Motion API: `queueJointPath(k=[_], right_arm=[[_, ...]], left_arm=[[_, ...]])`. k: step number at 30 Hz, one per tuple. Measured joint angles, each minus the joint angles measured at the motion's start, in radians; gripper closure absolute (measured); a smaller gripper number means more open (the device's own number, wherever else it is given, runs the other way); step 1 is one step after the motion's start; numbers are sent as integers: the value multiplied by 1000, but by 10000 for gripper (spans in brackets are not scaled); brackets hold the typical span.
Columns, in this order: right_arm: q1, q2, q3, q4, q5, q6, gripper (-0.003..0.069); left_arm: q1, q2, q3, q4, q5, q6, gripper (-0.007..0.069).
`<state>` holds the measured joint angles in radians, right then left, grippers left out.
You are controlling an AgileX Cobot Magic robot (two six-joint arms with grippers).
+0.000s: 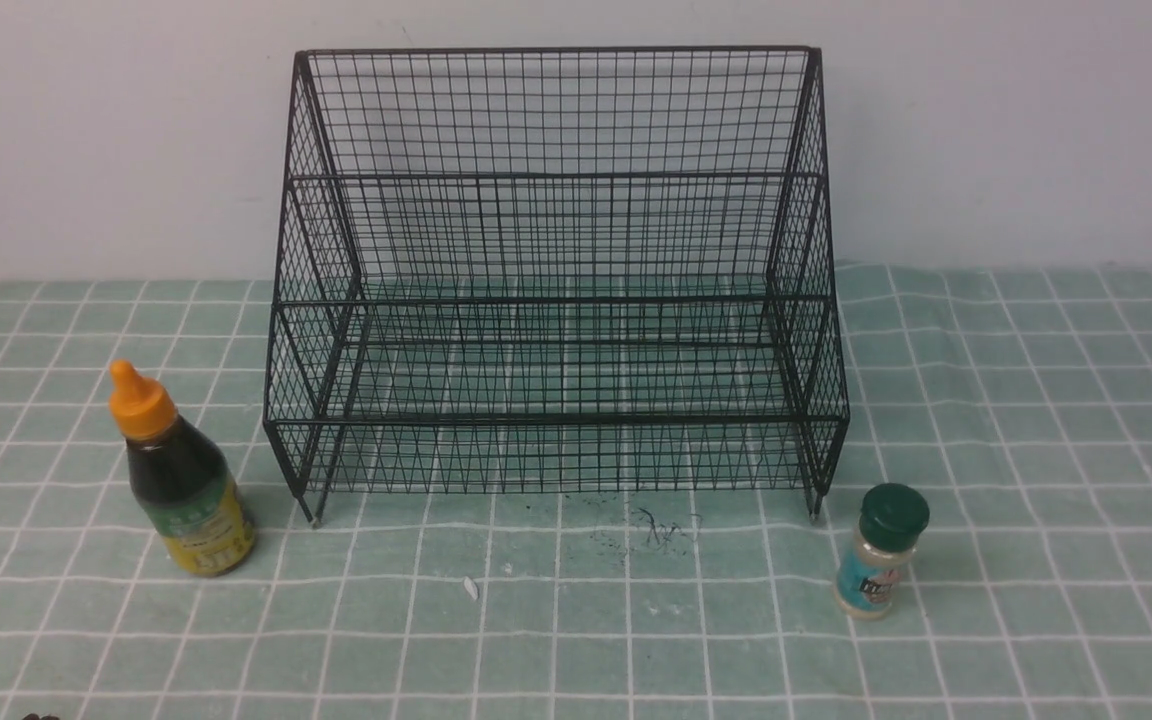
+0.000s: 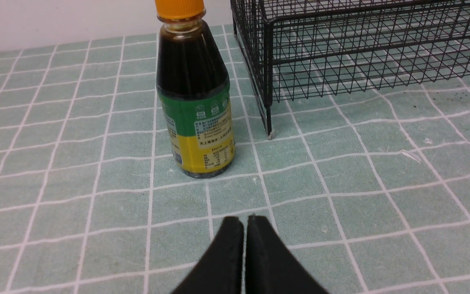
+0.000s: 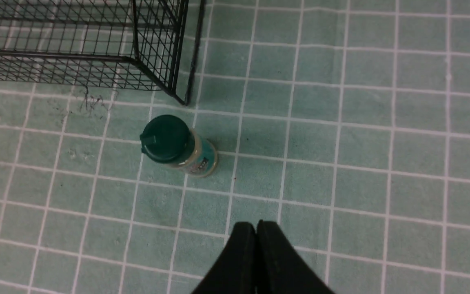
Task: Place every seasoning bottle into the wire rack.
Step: Use the right arm to grab the condiment bottle closest to it
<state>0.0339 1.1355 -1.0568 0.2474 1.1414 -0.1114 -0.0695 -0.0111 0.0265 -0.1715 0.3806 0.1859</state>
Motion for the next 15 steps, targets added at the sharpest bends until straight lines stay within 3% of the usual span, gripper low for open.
queueJointPath(k=[8, 11, 15], right_arm=[[196, 225, -74, -55, -16, 31, 651], [265, 291, -74, -117, -47, 67, 573], [300, 345, -74, -142, -103, 74, 399]], left_arm=[[0, 0, 0, 0, 0, 0, 631], [0, 0, 0, 0, 0, 0, 631], [0, 0, 0, 0, 0, 0, 631]])
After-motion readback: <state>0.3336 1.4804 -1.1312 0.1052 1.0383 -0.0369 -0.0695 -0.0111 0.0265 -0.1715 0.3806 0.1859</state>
